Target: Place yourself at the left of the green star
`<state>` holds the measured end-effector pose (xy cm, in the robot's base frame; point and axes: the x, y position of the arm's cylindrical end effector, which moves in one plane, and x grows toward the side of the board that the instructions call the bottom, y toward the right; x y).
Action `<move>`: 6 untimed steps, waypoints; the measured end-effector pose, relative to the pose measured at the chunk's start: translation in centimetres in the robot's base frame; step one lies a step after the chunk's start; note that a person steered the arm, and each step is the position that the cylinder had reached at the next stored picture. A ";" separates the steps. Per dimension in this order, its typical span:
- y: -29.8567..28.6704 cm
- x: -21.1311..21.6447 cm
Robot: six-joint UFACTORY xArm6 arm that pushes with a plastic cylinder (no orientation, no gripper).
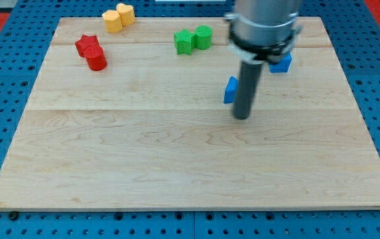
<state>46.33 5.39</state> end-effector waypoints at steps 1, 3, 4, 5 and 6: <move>-5.2 -2.4; 7.7 -6.9; 6.1 -4.7; 1.6 -1.5; 3.2 -1.5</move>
<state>44.86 8.60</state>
